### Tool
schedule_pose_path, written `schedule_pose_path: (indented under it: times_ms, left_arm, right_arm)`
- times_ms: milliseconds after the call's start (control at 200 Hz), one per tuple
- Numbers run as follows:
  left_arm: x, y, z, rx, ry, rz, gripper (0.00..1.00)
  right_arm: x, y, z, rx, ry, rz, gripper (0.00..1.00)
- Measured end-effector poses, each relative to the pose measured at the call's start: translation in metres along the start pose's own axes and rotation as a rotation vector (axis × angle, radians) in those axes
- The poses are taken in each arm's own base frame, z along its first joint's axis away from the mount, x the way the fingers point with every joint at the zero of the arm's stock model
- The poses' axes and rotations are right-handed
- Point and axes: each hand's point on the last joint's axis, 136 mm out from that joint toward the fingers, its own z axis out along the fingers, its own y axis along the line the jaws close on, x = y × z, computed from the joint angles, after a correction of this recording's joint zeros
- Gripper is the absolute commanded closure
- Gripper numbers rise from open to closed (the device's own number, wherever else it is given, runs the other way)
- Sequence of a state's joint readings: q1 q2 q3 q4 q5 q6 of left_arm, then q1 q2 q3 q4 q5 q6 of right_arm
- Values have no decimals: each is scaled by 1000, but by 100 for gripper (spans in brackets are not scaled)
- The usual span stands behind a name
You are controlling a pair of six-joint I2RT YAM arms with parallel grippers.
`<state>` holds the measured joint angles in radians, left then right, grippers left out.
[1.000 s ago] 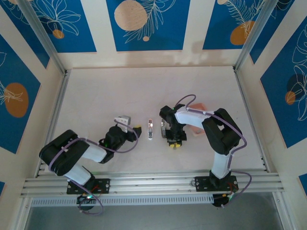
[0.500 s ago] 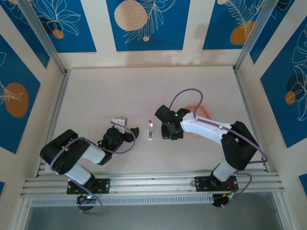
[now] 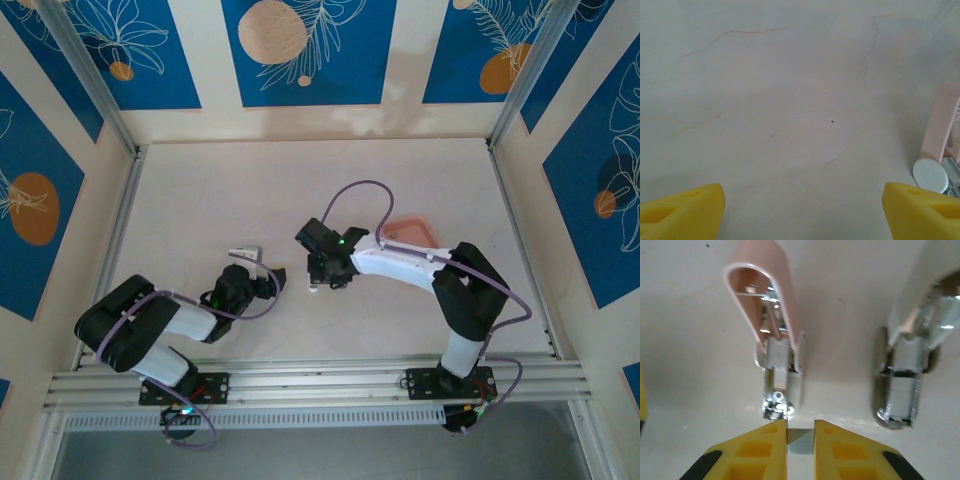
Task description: Load the staples into the stapler
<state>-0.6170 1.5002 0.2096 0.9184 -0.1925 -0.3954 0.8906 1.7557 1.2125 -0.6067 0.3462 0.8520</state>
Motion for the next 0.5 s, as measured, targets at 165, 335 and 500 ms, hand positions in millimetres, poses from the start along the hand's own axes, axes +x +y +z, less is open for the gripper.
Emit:
schedule_pose_path:
  times_ms: [165, 335, 500]
  left_arm:
    - [2, 2, 0, -10, 12, 2, 17]
    - [3, 4, 1, -23, 23, 4, 17]
    - [3, 6, 0, -35, 26, 5, 16]
  right_arm:
    - [-5, 10, 5, -17, 3, -9, 83]
    - [-6, 17, 9, -28, 18, -13, 83]
    - [-5, 18, 18, -20, 36, -17, 83]
